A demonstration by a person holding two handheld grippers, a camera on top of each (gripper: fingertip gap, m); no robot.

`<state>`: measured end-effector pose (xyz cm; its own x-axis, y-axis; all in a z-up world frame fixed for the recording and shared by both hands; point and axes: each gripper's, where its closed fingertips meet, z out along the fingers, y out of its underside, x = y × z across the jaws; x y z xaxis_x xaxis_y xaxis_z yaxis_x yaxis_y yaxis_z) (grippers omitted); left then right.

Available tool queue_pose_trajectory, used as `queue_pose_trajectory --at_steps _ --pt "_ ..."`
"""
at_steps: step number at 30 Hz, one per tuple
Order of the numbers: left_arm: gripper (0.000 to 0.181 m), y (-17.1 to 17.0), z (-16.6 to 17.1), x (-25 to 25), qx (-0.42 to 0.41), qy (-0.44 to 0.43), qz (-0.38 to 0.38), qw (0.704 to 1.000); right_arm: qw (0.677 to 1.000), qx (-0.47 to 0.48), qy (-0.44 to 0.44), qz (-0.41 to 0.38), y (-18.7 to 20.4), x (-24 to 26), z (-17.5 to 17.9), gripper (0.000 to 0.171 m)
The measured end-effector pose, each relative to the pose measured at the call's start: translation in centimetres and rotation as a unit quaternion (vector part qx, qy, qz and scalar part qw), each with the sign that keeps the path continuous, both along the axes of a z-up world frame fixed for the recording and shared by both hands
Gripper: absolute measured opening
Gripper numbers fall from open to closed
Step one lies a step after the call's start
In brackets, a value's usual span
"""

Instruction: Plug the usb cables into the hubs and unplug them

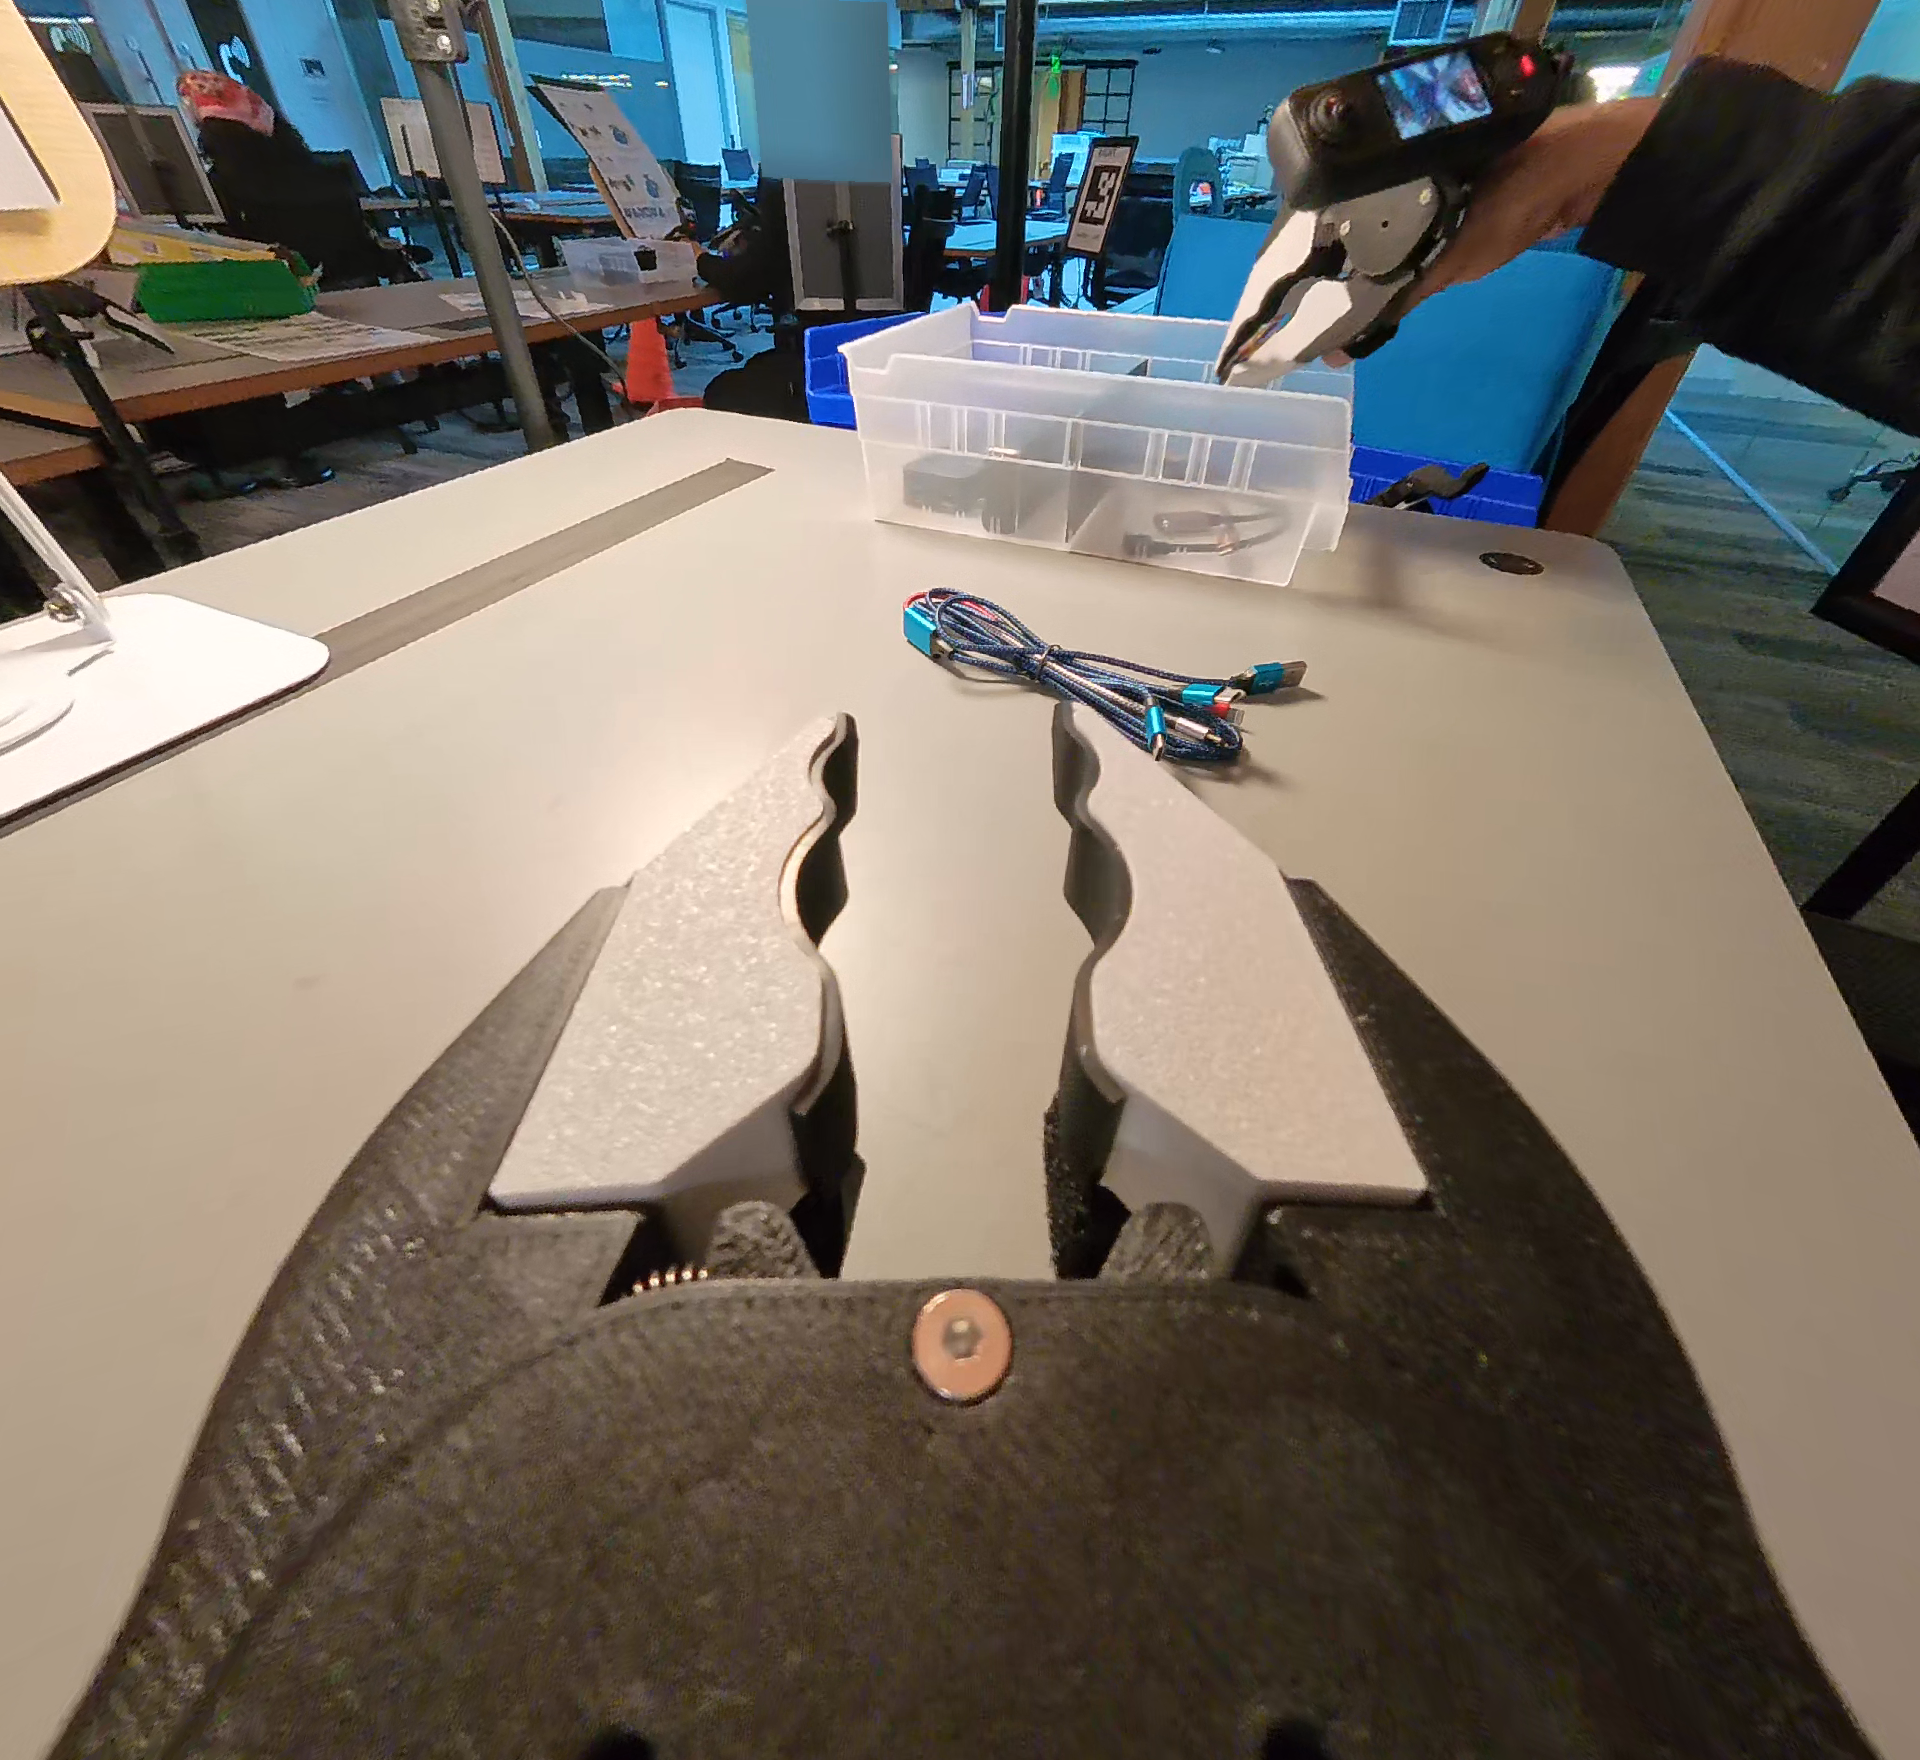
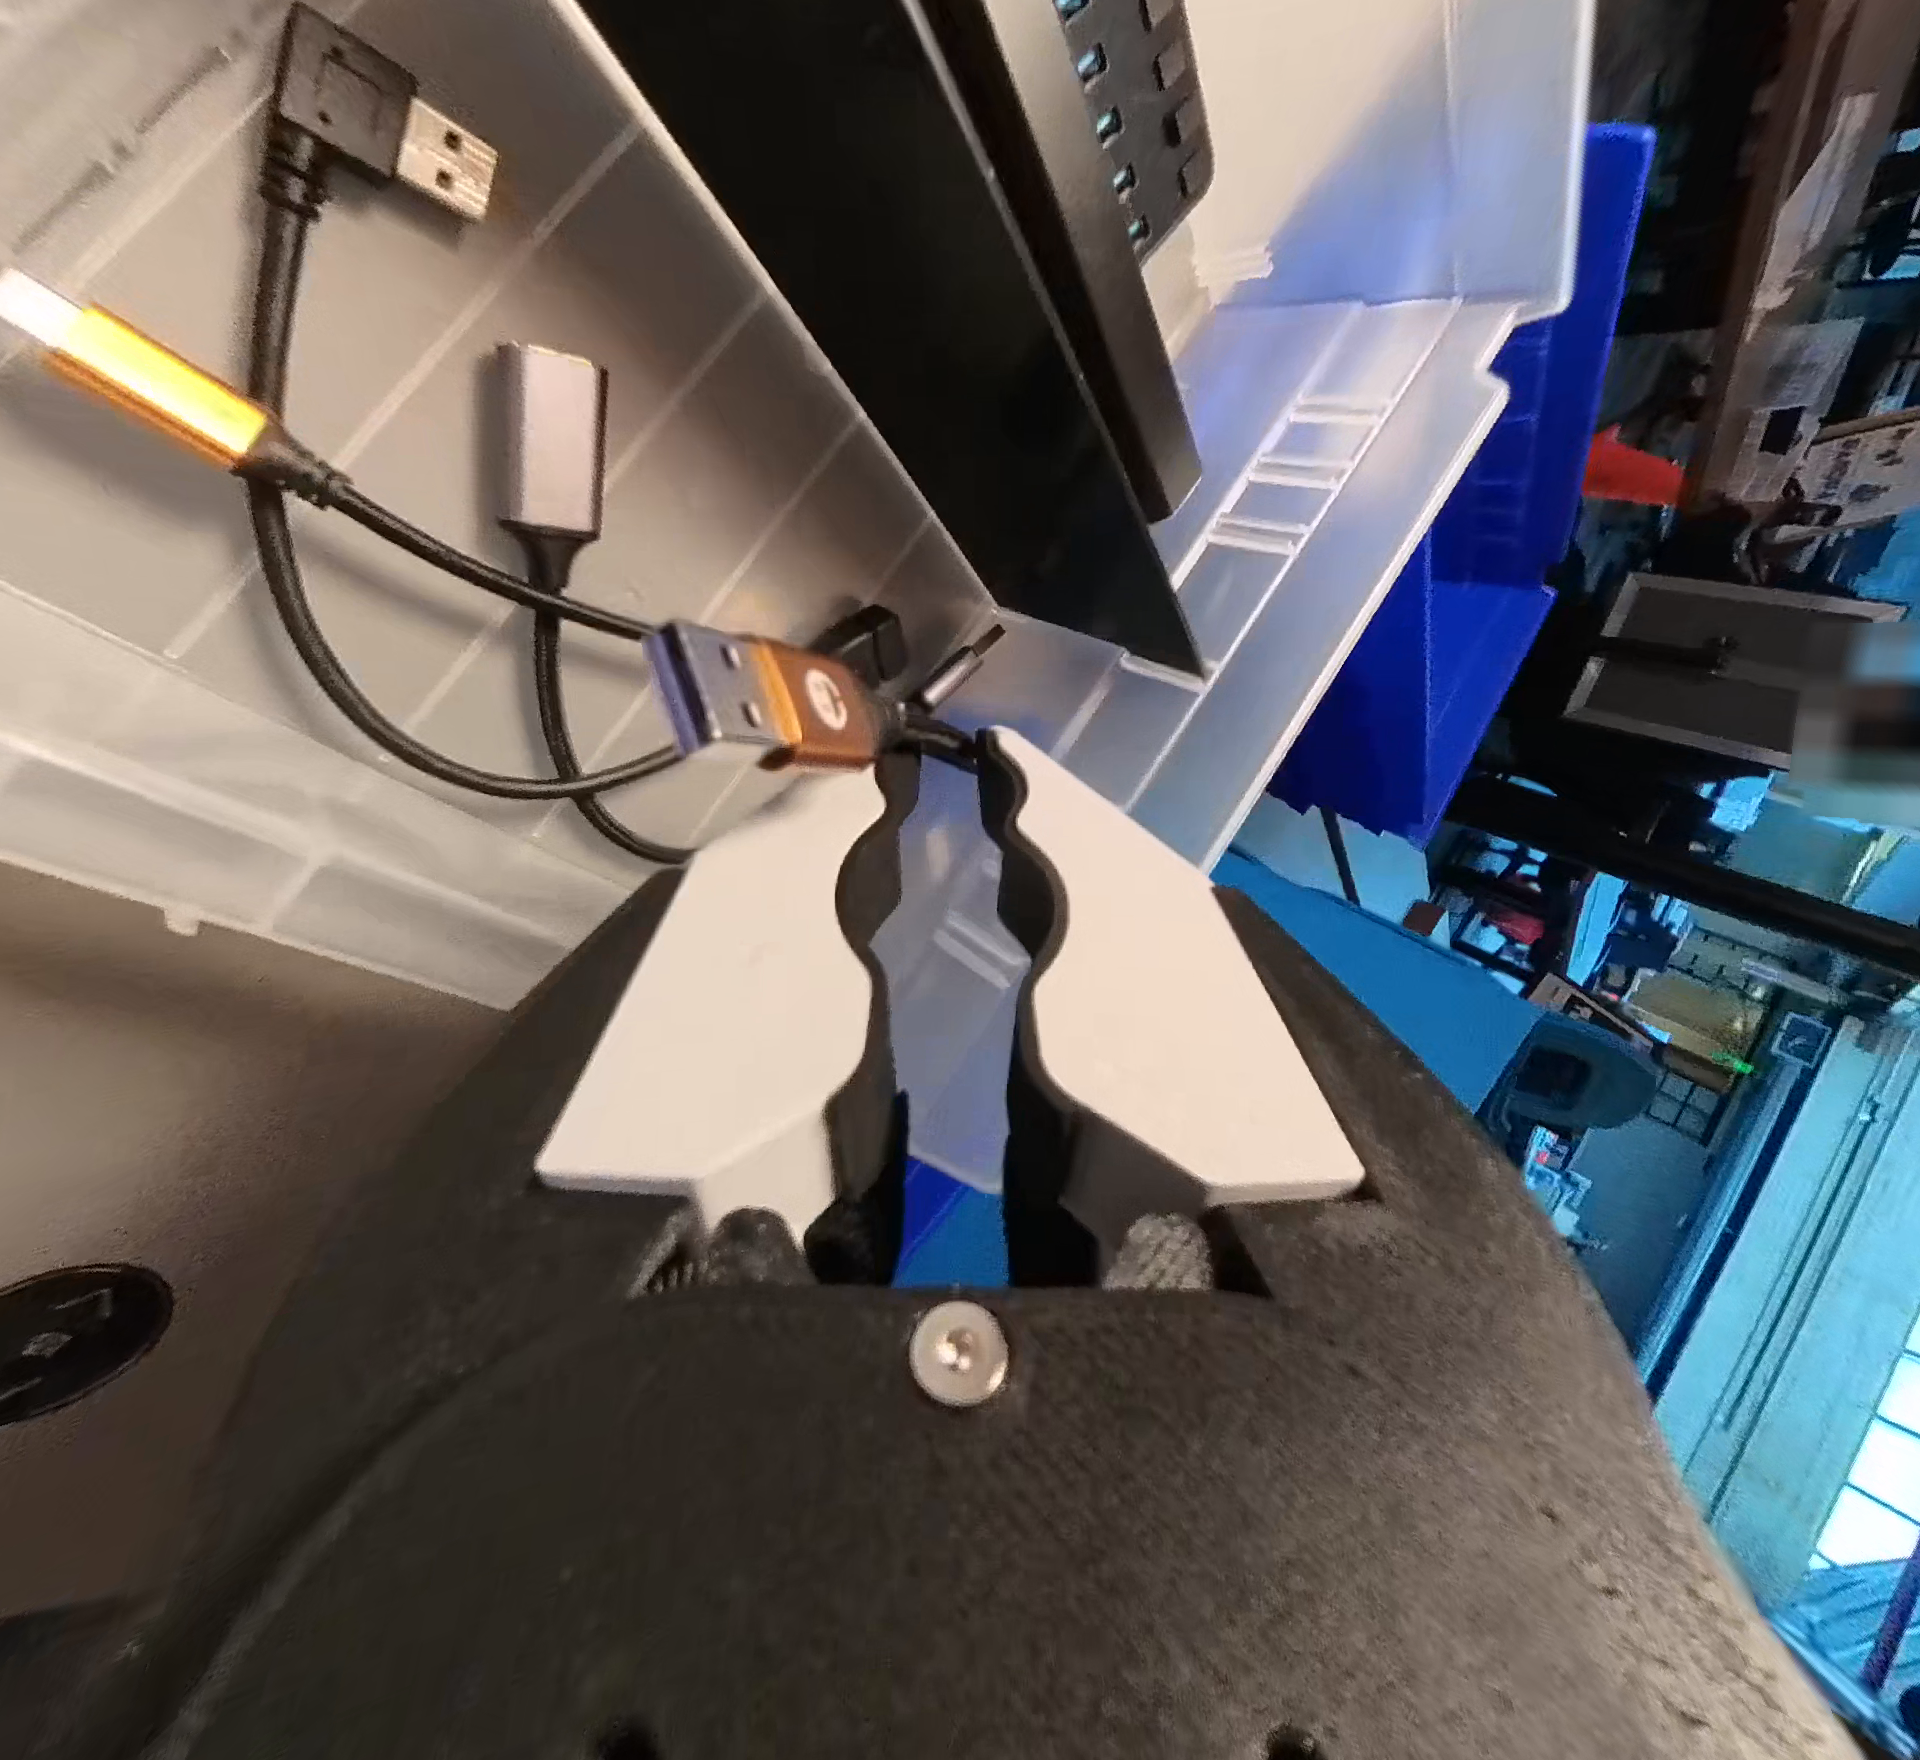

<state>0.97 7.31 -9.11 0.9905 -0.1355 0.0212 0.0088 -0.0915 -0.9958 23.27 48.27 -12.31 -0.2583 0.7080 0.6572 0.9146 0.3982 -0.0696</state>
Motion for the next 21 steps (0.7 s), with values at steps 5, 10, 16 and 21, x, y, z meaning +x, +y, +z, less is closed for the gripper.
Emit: queue_pose_trajectory --at_steps 5,10,16,21 --pt "0.040 0.0 -0.2 -0.1 -0.003 -0.001 0.000 1.000 0.999 -0.005 -0.029 0.026 -0.1 -1.7 0.0 0.019" --pt "0.040 0.0 -0.1 -0.2 -0.002 -0.003 0.000 1.000 0.998 -0.010 -0.034 0.042 -0.3 -3.1 0.1 0.028" --pt "0.040 -0.1 0.1 -0.1 0.000 -0.007 -0.002 1.000 0.997 -0.047 0.004 0.061 -1.7 -4.3 1.1 0.031" --pt "0.040 -0.1 0.2 0.1 0.000 -0.006 -0.006 1.000 0.997 -0.080 -0.013 0.018 -1.6 -3.4 1.0 0.032"
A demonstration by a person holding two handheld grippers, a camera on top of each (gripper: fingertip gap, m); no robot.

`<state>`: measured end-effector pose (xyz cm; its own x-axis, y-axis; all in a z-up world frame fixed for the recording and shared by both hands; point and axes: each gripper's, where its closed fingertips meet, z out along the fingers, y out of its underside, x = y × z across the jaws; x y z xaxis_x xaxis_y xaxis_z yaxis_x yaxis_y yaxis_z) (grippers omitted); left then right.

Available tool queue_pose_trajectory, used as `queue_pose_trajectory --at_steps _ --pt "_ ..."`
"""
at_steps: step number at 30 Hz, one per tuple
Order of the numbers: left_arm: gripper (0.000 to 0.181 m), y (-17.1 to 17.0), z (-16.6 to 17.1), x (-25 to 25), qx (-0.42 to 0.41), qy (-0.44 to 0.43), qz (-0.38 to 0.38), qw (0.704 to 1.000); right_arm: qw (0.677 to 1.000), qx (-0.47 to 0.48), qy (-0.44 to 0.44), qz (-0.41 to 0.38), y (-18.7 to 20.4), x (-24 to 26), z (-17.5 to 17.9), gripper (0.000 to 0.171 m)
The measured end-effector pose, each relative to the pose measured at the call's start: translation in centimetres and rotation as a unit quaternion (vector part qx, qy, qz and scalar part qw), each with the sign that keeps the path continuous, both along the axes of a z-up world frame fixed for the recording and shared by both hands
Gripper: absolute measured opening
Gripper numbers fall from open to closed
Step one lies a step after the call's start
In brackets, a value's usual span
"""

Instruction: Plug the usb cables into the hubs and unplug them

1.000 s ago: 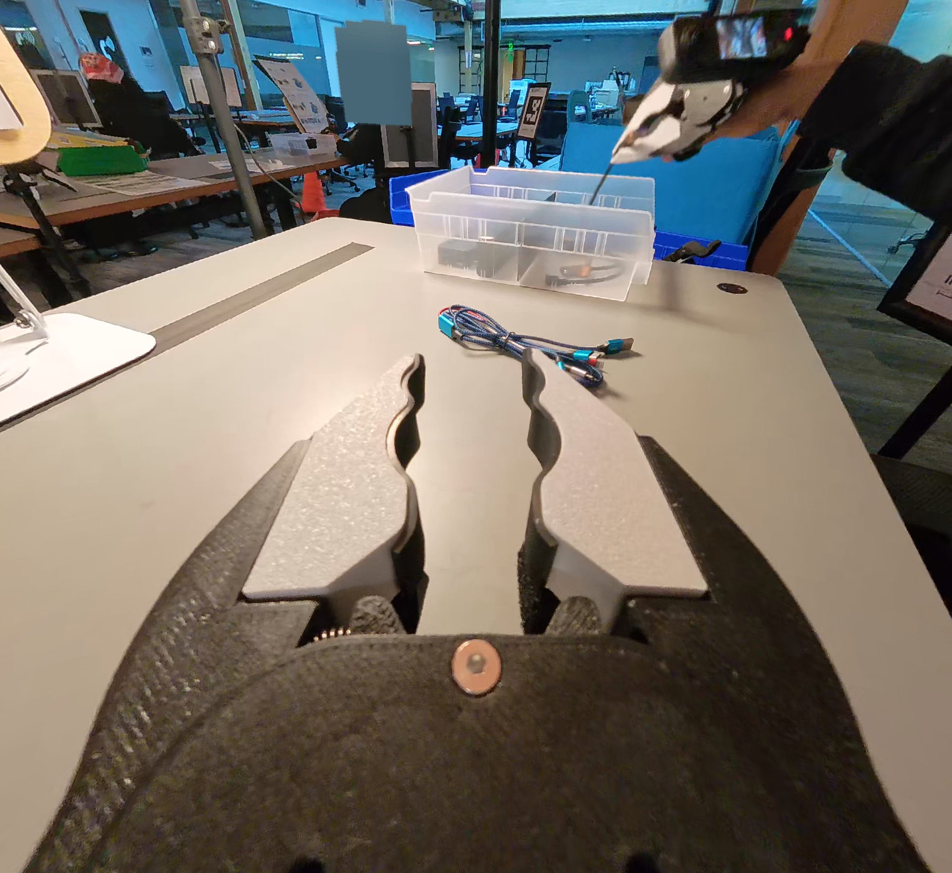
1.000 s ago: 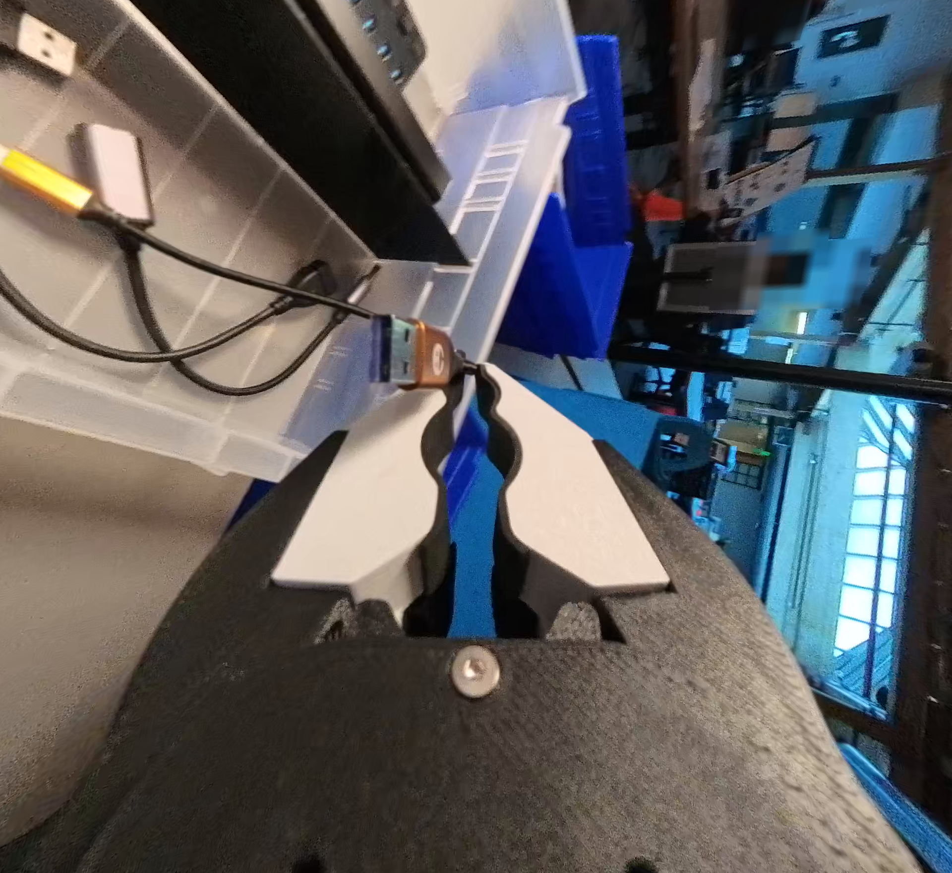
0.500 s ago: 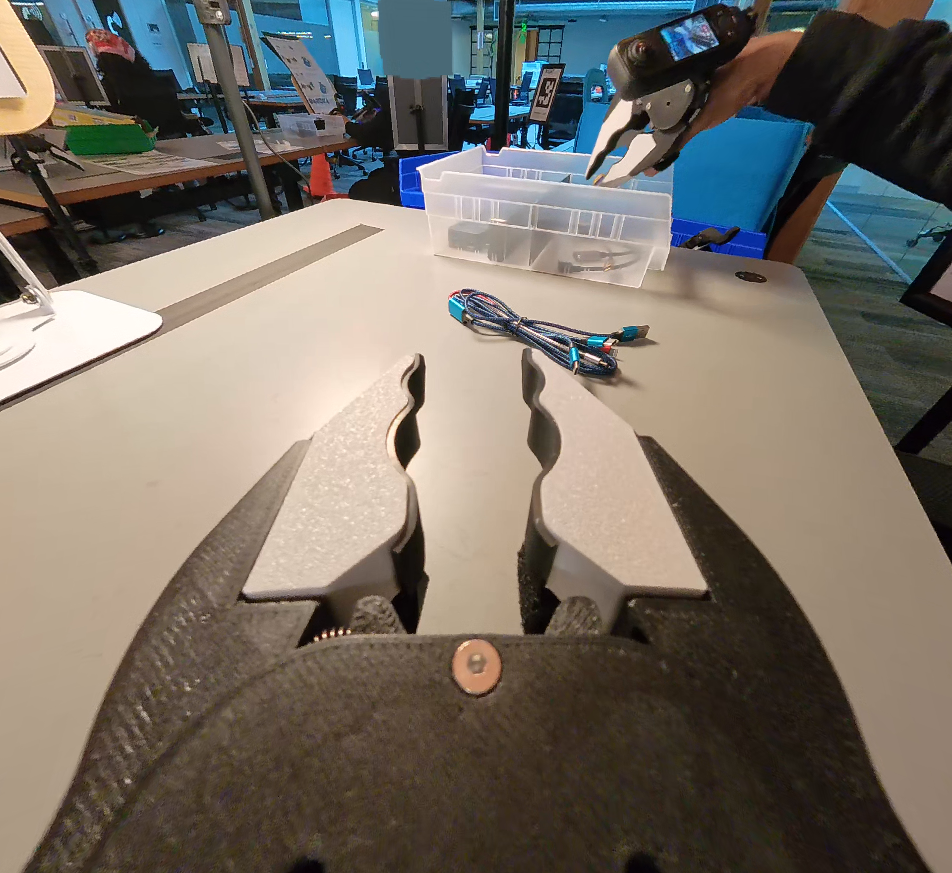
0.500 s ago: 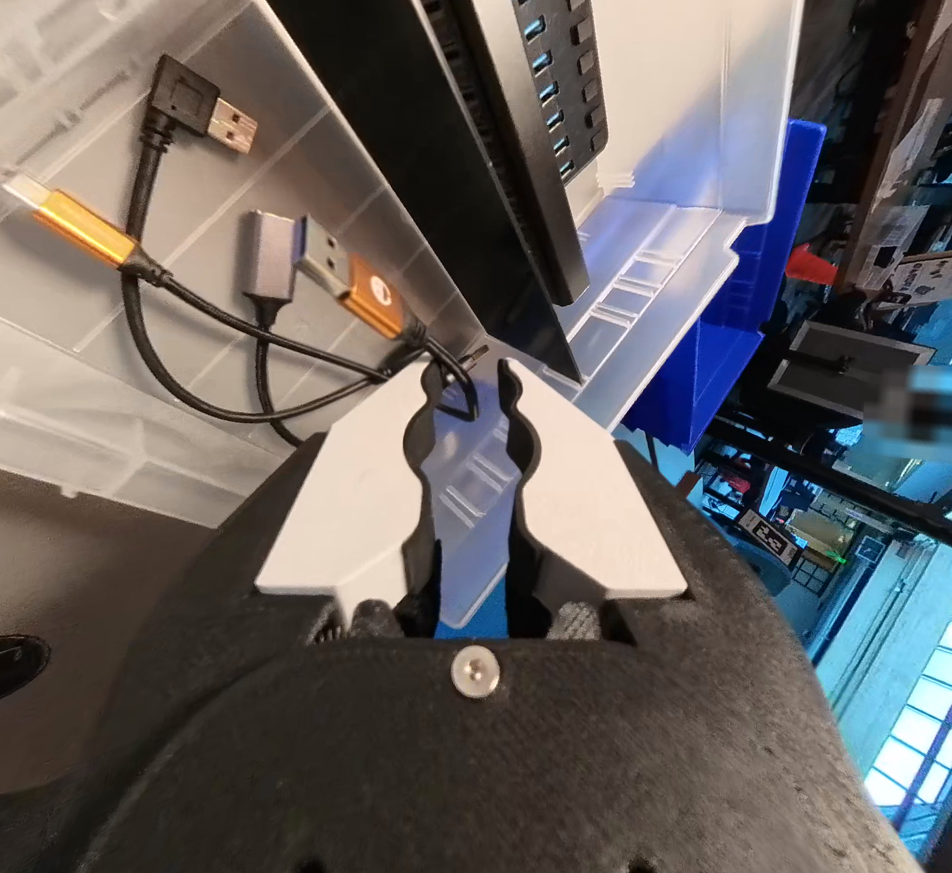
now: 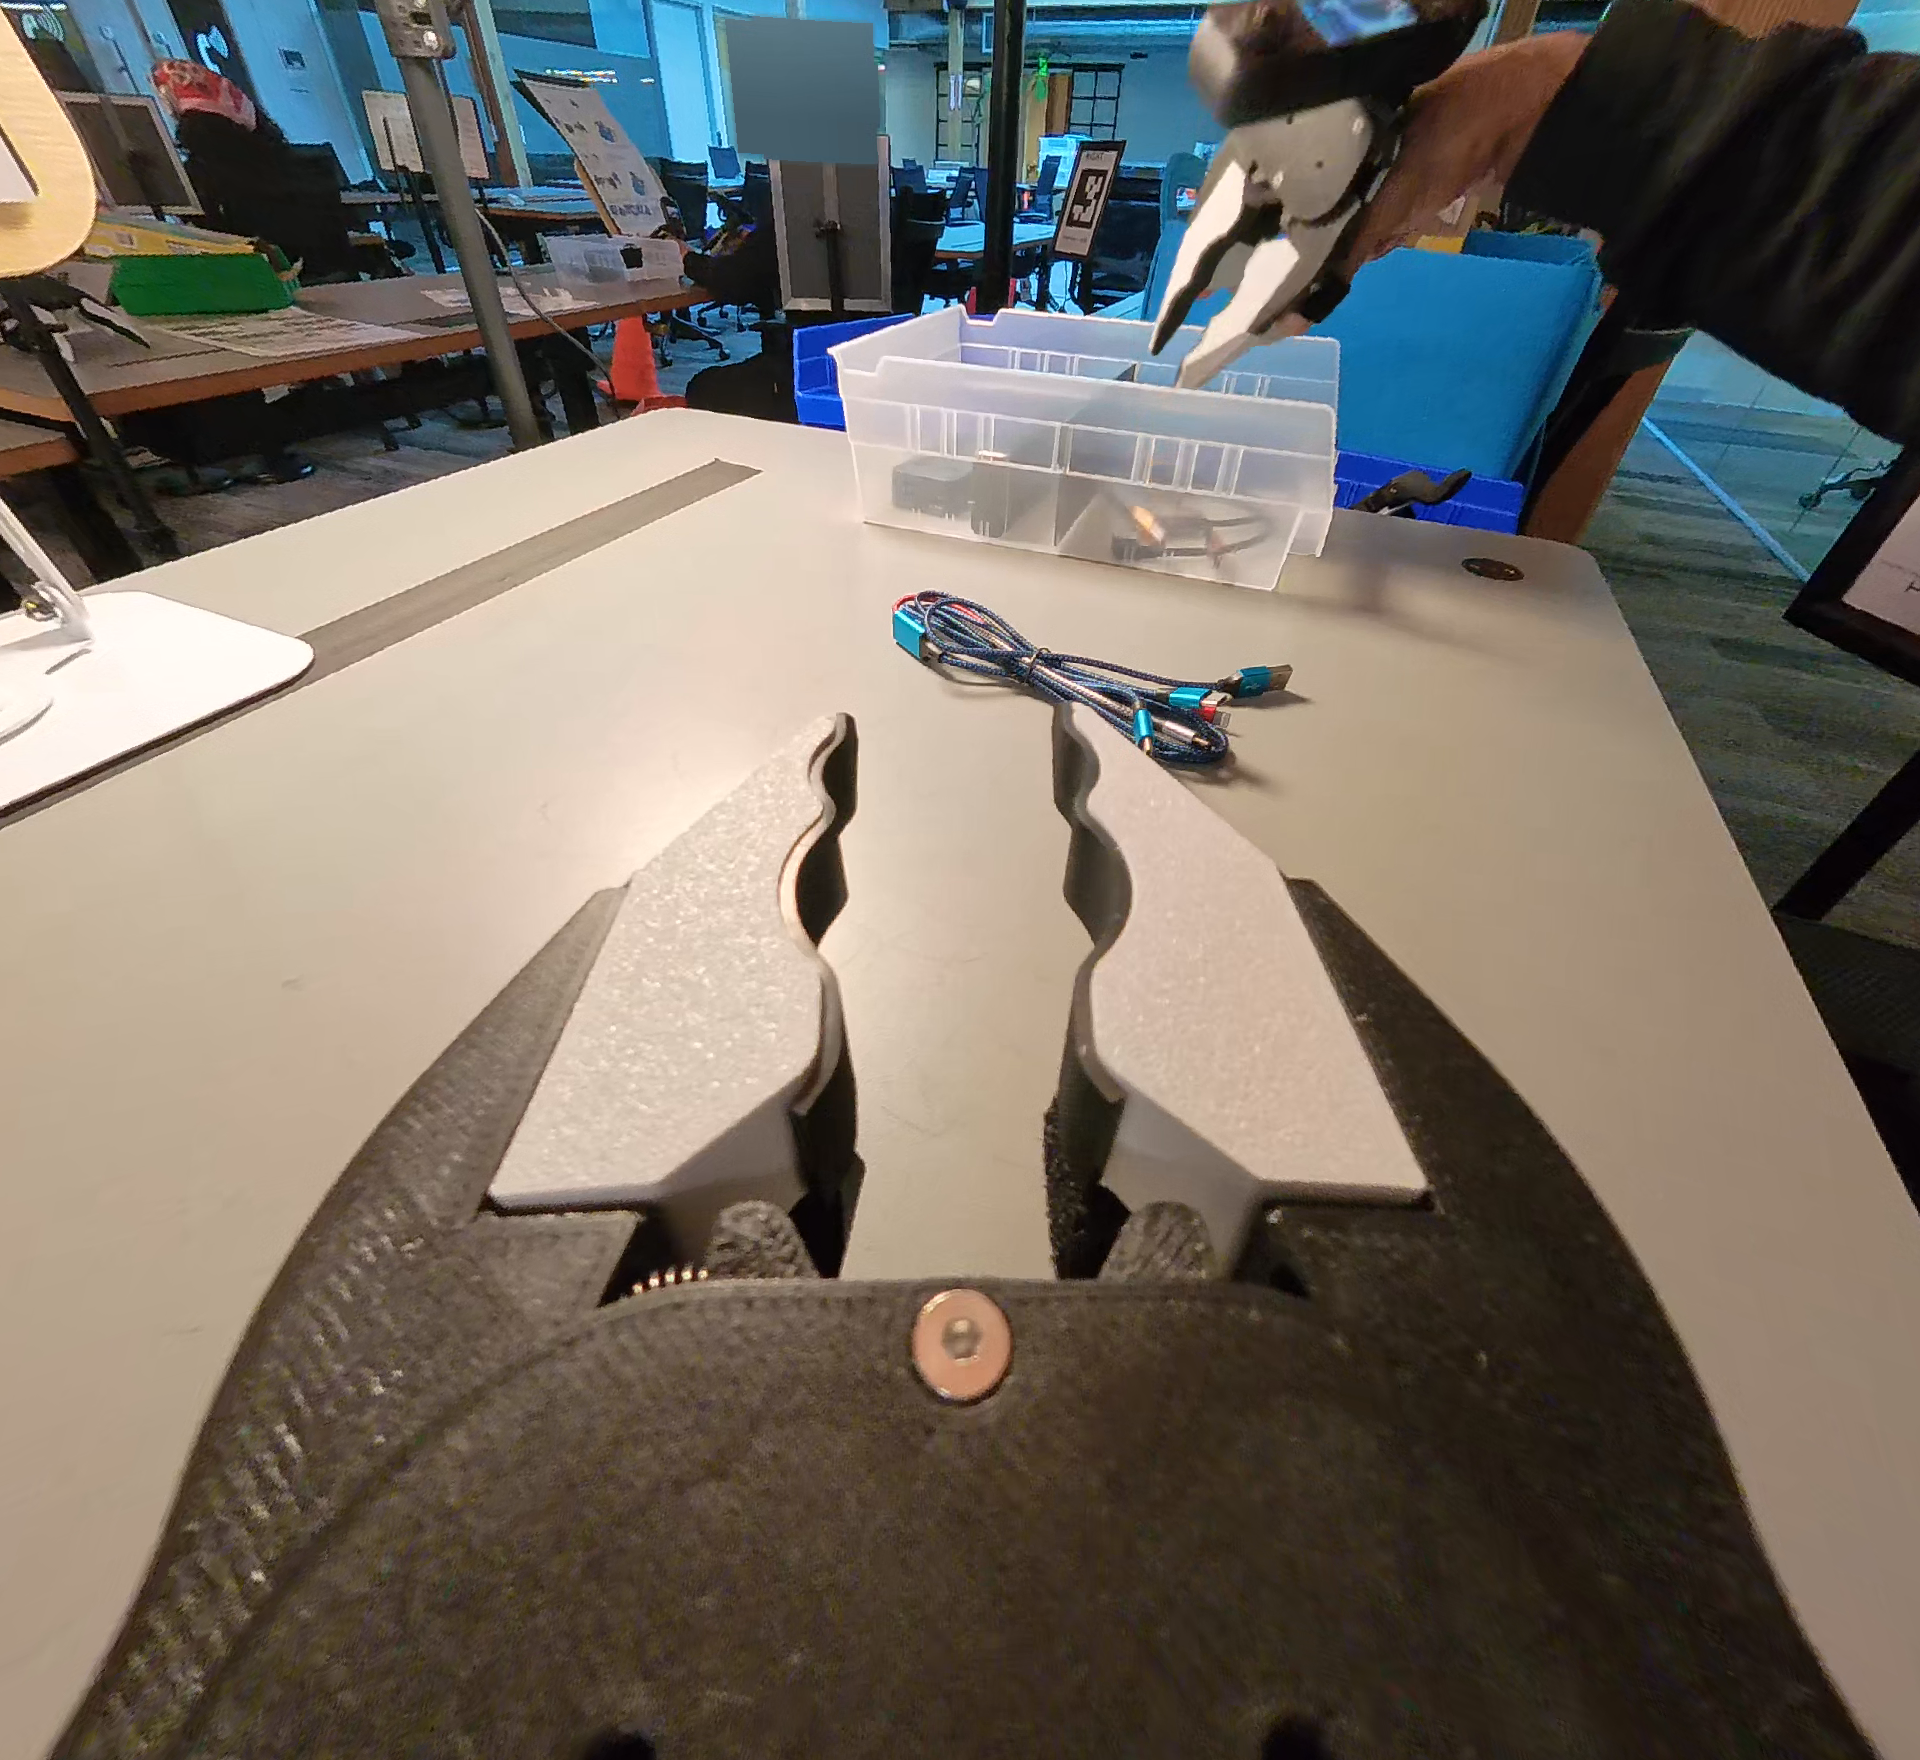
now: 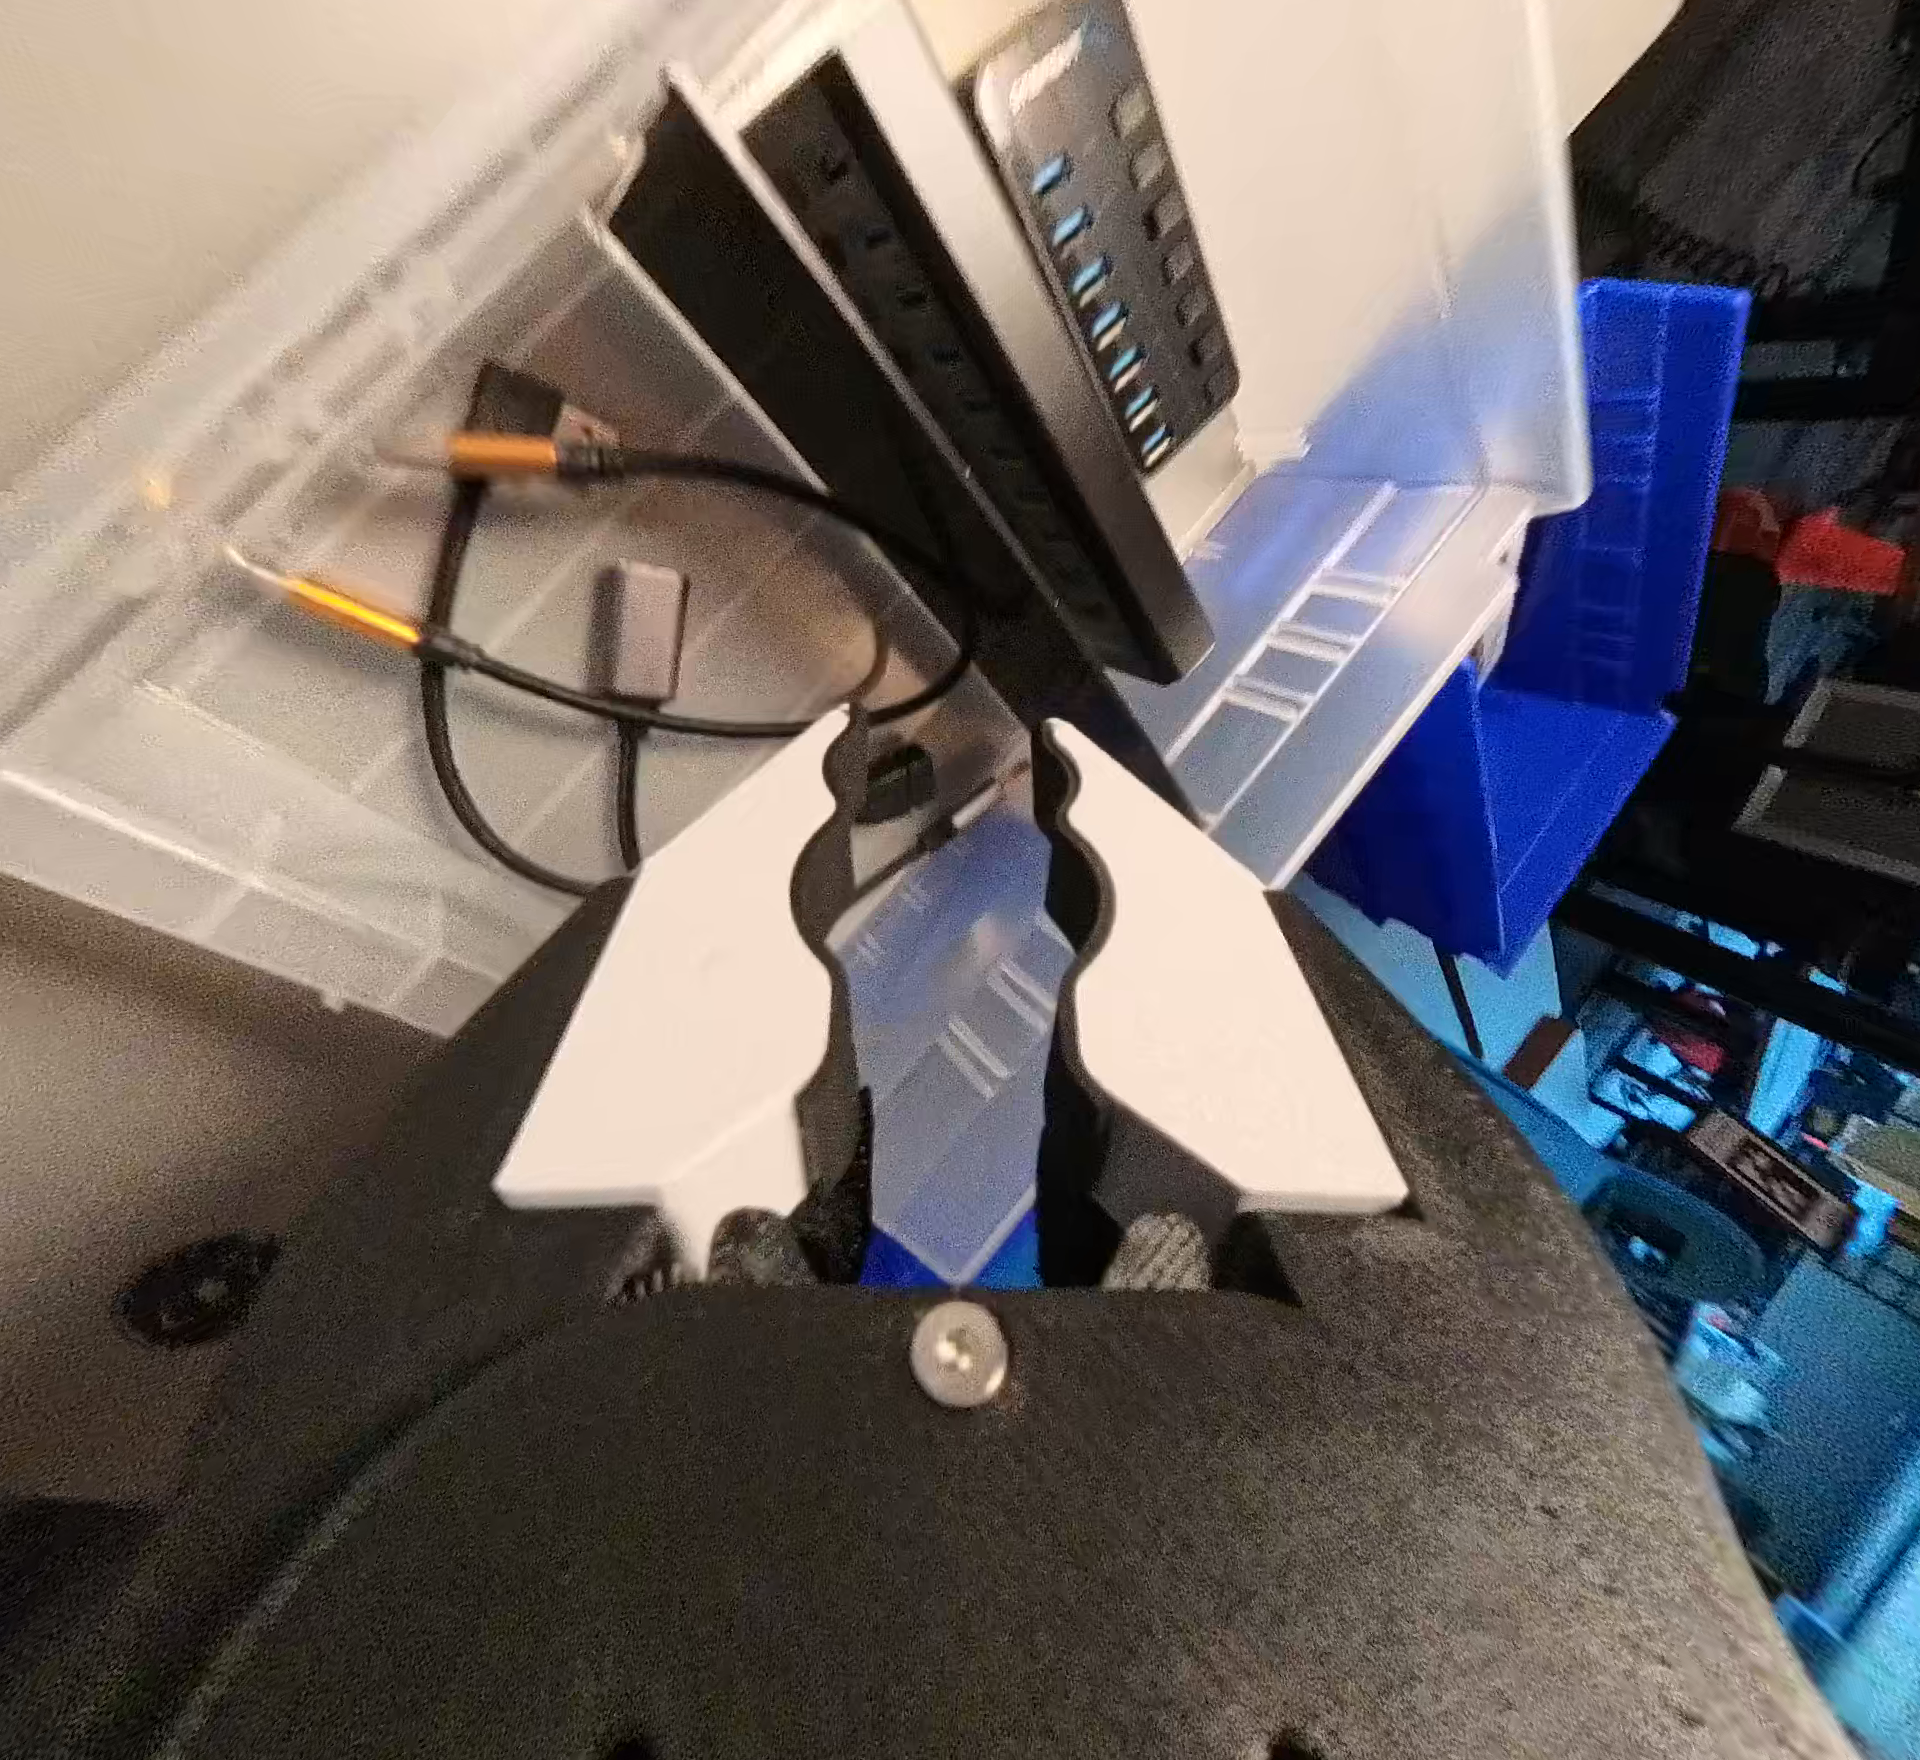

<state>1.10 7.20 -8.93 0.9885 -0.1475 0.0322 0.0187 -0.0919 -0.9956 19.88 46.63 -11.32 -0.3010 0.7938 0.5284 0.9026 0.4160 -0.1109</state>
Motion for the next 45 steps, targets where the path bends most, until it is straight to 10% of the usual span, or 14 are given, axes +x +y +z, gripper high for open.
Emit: queue_pose_trajectory --at_steps 8,15,25,33,39,45 --pt "0.040 -0.1 0.2 0.0 0.003 0.000 0.001 1.000 0.998 -0.009 0.049 0.034 -2.5 -1.7 1.4 0.038" --pt "0.040 0.0 -0.1 0.1 -0.004 0.004 0.000 1.000 0.970 -0.160 0.185 0.007 -14.3 -6.9 4.0 0.037" --pt "0.040 -0.2 0.3 0.3 0.001 0.013 0.000 1.000 0.925 -0.325 0.153 -0.122 -21.6 -12.2 -7.4 0.089" --pt "0.040 -0.3 0.4 0.0 0.002 0.016 0.005 1.000 0.966 -0.238 0.102 -0.017 -22.0 -13.2 -8.3 0.024" --pt "0.040 -0.3 0.5 0.2 0.002 0.017 0.001 1.000 0.976 -0.186 0.093 0.068 -21.9 -11.8 -6.2 0.017" --pt "0.040 -0.2 0.2 0.5 -0.001 0.017 -0.002 1.000 0.955 -0.184 0.212 0.095 -20.6 -10.4 3.9 0.016"
